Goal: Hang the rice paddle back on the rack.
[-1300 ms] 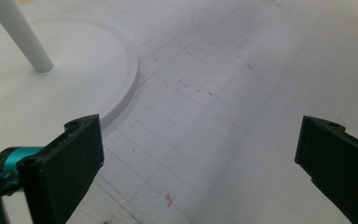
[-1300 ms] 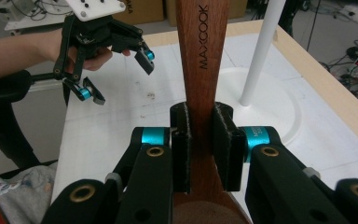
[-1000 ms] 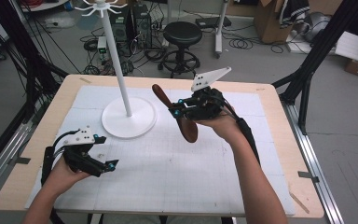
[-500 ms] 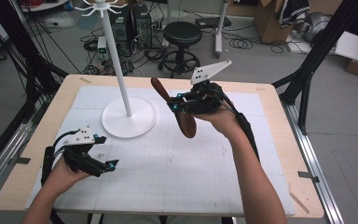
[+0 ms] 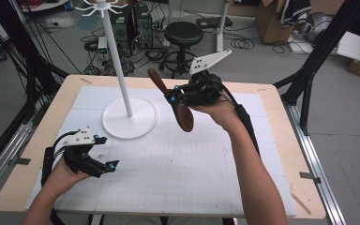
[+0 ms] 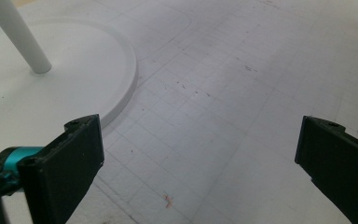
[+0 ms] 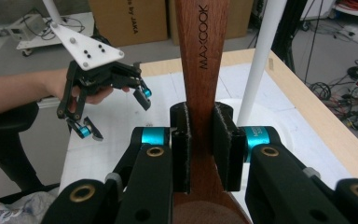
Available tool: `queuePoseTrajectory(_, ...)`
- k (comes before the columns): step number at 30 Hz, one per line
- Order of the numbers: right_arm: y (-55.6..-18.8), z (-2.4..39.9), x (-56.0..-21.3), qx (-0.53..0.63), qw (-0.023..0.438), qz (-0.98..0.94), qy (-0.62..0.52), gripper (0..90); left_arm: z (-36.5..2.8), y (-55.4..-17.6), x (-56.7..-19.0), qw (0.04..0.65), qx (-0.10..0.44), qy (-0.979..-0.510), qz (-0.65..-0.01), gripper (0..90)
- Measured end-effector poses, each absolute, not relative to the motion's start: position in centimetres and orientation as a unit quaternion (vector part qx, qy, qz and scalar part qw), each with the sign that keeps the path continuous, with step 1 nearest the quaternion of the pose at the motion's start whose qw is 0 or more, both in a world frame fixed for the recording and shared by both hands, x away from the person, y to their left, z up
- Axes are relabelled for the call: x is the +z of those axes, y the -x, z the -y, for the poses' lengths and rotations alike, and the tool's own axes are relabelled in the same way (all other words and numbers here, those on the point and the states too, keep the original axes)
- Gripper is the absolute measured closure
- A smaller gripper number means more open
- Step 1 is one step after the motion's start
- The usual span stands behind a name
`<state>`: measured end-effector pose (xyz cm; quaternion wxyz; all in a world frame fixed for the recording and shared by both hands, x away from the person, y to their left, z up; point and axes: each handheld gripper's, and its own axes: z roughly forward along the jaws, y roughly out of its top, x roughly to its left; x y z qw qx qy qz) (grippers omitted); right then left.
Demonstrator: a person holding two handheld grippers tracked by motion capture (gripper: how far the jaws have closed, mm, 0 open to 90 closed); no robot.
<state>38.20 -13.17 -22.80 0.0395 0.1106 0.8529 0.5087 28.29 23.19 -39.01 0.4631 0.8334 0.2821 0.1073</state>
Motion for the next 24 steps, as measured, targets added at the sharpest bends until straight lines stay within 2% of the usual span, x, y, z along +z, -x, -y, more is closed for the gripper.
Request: queuePoseTrajectory(24, -40.7, 12.0, -19.4, 0.530, 0.052, -0.839, -0.112, 78.8, -23.3, -28.2, -38.8, 0.474, 0.105, -0.829, -0.278, 1.7)
